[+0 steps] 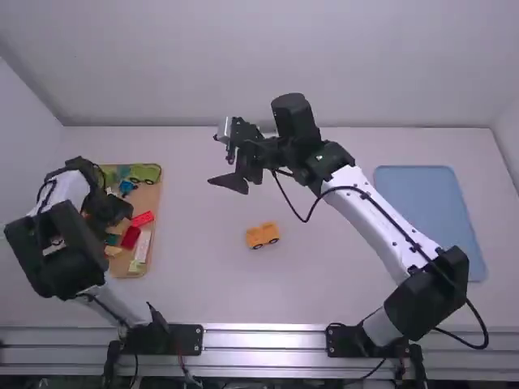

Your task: Assemble lego blocks to make yellow taxi

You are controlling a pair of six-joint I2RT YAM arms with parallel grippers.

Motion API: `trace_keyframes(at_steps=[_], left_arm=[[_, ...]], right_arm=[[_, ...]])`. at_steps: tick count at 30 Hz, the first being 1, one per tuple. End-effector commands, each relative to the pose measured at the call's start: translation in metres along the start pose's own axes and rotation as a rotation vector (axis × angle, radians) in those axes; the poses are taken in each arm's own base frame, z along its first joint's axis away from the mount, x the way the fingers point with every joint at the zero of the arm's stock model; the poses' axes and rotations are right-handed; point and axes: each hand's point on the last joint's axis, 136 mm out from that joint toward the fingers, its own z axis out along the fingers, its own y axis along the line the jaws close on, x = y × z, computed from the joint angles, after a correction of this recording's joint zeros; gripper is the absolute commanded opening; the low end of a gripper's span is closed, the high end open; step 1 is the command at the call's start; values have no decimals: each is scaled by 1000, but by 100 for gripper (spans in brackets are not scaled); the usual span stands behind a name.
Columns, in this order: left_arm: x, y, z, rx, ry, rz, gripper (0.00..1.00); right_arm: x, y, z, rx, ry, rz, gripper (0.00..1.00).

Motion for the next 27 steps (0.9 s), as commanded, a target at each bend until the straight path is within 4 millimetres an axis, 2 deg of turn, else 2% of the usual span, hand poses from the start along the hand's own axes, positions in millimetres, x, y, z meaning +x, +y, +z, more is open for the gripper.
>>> trace_keyframes(at_steps=[1,2,7,13,18,27], left_arm=[[-4,1,3,-12,-11,-36,64],[-6,0,3,-7,-20,-37,60],[-12,-3,10,-8,-30,-58,57],[-11,2,22,-48,-13,-60,57],[-18,3,31,-65,-34,-80,57],[-25,-2,36,-41,-68,-88,57]], right_arm=[[-20,-3,-10,25,-27,-35,99],[-19,-5,-10,37,-20,-35,99],[-18,-5,-10,41,-15,-32,99],[-15,-5,-11,41,-4,-20,99],[-11,-12,-11,78,17,-21,99],[-12,-11,-11,78,17,-22,99]])
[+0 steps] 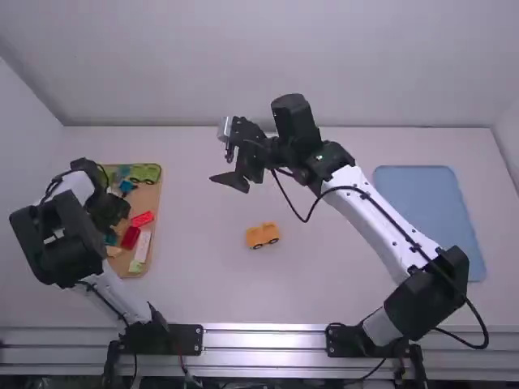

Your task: Assemble lego blocks to make yellow taxi

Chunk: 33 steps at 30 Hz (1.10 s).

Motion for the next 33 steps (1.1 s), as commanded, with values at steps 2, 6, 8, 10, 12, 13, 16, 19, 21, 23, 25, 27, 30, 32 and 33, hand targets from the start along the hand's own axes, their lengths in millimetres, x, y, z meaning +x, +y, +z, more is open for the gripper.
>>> trace_keyframes(at_steps=[2,6,8,10,12,13,16,19,21,23,25,27,30,32,33], left_arm=[[7,7,14,-23,13,-5,56],[10,9,22,-23,6,-22,55],[10,10,26,-19,-1,-28,53],[7,11,27,-14,-9,-36,52],[4,11,28,-21,-34,-42,50],[0,14,30,-31,-54,-61,50],[0,14,34,-29,-71,-58,49],[-3,14,37,-17,-87,-63,44],[-4,13,37,-10,-88,-65,39],[-6,12,35,-11,-89,-70,21],[-5,11,28,-21,-77,-96,6],[-5,12,16,-35,-65,-173,2],[-4,14,-6,-38,-54,-310,2],[-1,14,-16,-36,-57,-345,2],[1,12,-22,-29,-64,-336,2]], right_arm=[[-21,-2,-11,21,-34,-37,99],[-21,-3,-11,23,-34,-38,99],[-21,-3,-11,22,-34,-37,99],[-21,-3,-11,22,-34,-37,99],[-21,-2,-11,22,-33,-37,99],[-21,-2,-11,22,-33,-37,99],[-20,-2,-11,21,-32,-36,99],[-21,-2,-11,21,-33,-36,99],[-21,-2,-11,21,-33,-36,99],[-21,-2,-11,21,-33,-36,99],[-21,-2,-11,21,-33,-36,99],[-20,-2,-11,21,-32,-36,99],[-19,-3,-11,22,-29,-32,99],[-18,-4,-12,26,-24,-29,99],[-16,-5,-13,31,-18,-23,99]])
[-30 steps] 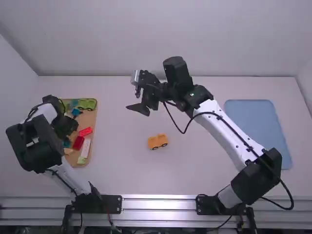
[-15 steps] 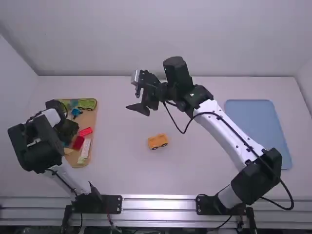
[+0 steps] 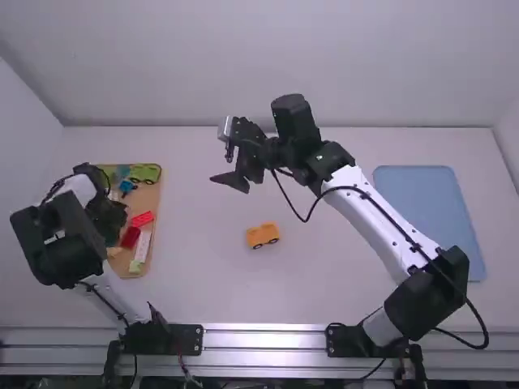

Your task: Assemble lego blocks to make yellow taxi

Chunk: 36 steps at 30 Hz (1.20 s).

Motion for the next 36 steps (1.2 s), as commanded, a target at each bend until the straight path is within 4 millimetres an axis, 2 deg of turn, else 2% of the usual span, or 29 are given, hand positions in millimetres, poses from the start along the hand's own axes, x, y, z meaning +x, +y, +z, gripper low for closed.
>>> trace_keyframes(at_steps=[1,4,5,8,9,12,14,18,20,24,26,29,36], left_arm=[[-3,-8,-33,63,-57,-87,2],[17,-11,-51,104,-86,-73,2],[31,-9,-60,111,-110,-109,2],[61,-2,-71,105,-131,-194,2],[76,-4,-75,114,-129,-188,2],[112,-19,-81,162,-116,-76,2],[151,-40,-84,223,-54,-28,2],[206,-50,-82,236,29,10,2],[219,-55,-79,240,35,17,2],[260,-63,-65,232,103,35,2],[281,-61,-50,177,153,-55,2],[291,-53,-33,104,154,-157,2],[303,-59,-12,86,158,-148,2]], right_arm=[[-17,-7,-14,33,-25,-23,99],[-13,-11,-18,39,-19,-10,99],[-12,-12,-20,39,-19,-5,99],[-10,-18,-24,54,-16,31,99],[-8,-20,-26,60,-15,43,99],[-5,-25,-30,72,-12,66,99],[-3,-27,-31,77,-7,68,99],[0,-30,-34,84,0,79,99],[1,-29,-34,82,2,81,99],[1,-29,-34,81,4,84,99],[1,-29,-34,81,5,73,99],[3,-28,-34,78,11,56,99],[8,-34,-40,95,19,75,99]])
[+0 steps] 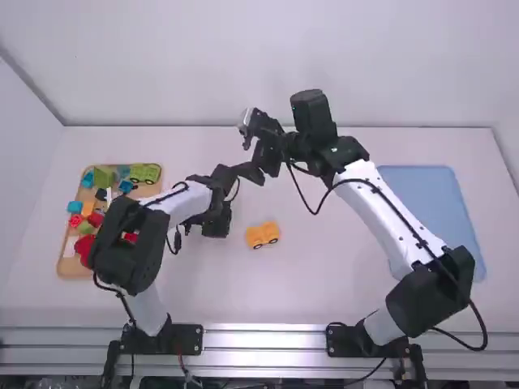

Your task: Assemble lego blocks to make yellow taxi

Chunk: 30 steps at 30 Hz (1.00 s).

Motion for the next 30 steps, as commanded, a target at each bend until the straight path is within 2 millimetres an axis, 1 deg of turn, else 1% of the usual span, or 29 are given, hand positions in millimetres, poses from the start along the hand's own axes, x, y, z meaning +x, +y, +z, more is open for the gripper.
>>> trace_keyframes(at_steps=[1,5,6,7,8,9,10,12,15,17,19,20,22,23,24,25,26,27,28,29,30], left_arm=[[1,7,9,-32,3,-48,2],[1,8,10,-40,7,-55,2],[0,8,10,-41,7,-54,6],[0,8,10,-41,8,-48,24],[1,8,10,-41,9,-48,26],[2,9,10,-44,15,-47,78],[4,9,10,-45,21,-44,99],[4,9,10,-46,22,-47,99],[-2,7,10,-40,11,-60,99],[-4,4,6,-38,12,-69,99],[-11,2,-11,-46,8,-58,99],[-12,1,-16,-44,9,-42,99],[-19,-7,-44,-26,14,67,99],[-24,-13,-61,-14,15,150,99],[-34,-19,-79,1,-10,246,100],[-41,-22,-88,10,-33,290,90],[-51,-26,-99,18,-69,351,77],[-64,-32,-117,29,-112,434,73],[-71,-36,-125,31,-137,488,73],[-79,-41,-136,32,-171,570,70],[-88,-47,-145,34,-212,668,57]], right_arm=[[-18,-5,-15,28,-35,-30,99],[-17,-9,-18,37,-34,-26,99],[-16,-12,-19,44,-33,-23,99],[-16,-12,-20,45,-33,-23,99],[-16,-12,-20,45,-33,-23,99],[-16,-12,-20,45,-33,-23,99],[-16,-13,-20,46,-33,-23,99],[-16,-13,-20,46,-33,-22,99],[-16,-13,-20,46,-33,-23,99],[-16,-13,-20,46,-33,-23,99],[-16,-13,-20,46,-33,-23,99],[-16,-12,-20,46,-33,-23,99],[-15,-14,-21,50,-33,-22,99],[-15,-16,-22,54,-32,-19,99],[-14,-18,-24,59,-32,-9,99],[-13,-18,-24,62,-31,-8,99],[-12,-19,-25,64,-29,-6,99],[-10,-21,-27,67,-25,0,99],[-10,-21,-27,67,-23,3,99],[-8,-21,-27,65,-19,8,99],[-7,-20,-27,62,-13,7,99]])
